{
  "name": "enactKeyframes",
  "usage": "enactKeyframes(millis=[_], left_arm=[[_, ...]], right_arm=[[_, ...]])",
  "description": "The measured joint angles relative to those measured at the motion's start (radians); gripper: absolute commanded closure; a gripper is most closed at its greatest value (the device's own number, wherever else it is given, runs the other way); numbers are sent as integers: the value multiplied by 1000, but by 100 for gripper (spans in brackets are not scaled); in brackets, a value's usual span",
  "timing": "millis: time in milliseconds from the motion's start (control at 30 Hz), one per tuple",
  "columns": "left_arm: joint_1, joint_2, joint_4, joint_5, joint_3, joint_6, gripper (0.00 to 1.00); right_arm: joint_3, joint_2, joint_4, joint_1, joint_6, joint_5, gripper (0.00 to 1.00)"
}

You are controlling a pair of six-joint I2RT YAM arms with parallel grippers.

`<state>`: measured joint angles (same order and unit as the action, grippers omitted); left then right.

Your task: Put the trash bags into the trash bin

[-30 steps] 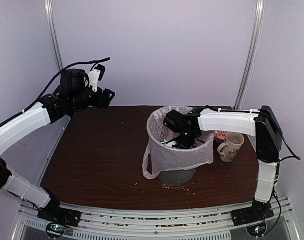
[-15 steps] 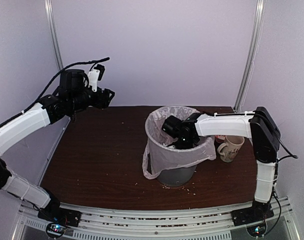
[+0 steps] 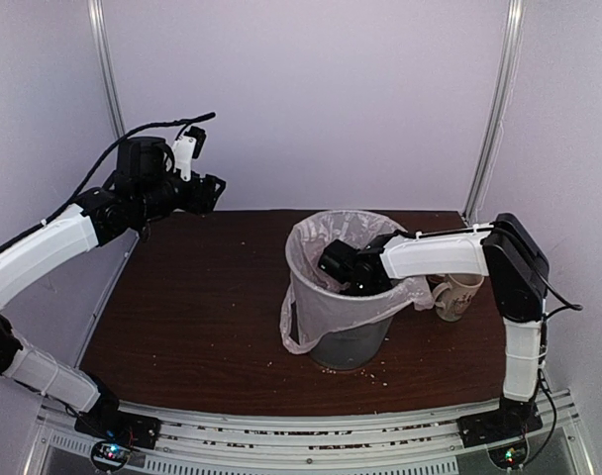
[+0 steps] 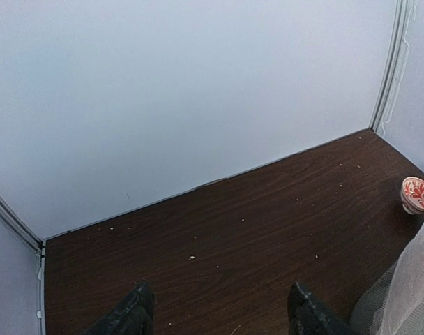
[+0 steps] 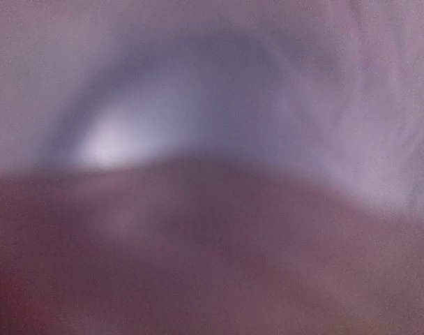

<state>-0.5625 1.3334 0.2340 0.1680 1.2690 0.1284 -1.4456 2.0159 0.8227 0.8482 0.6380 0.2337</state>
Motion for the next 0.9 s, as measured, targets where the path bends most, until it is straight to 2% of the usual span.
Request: enactKeyframes(millis=[500,900], left_arm=[[0,-2,0,-14,-2,0,33],[0,-2,0,-31,-2,0,33]], right_arm=[[-11,28,3,2,-18,4,100],[-129,107,140,3,-14,113,100]])
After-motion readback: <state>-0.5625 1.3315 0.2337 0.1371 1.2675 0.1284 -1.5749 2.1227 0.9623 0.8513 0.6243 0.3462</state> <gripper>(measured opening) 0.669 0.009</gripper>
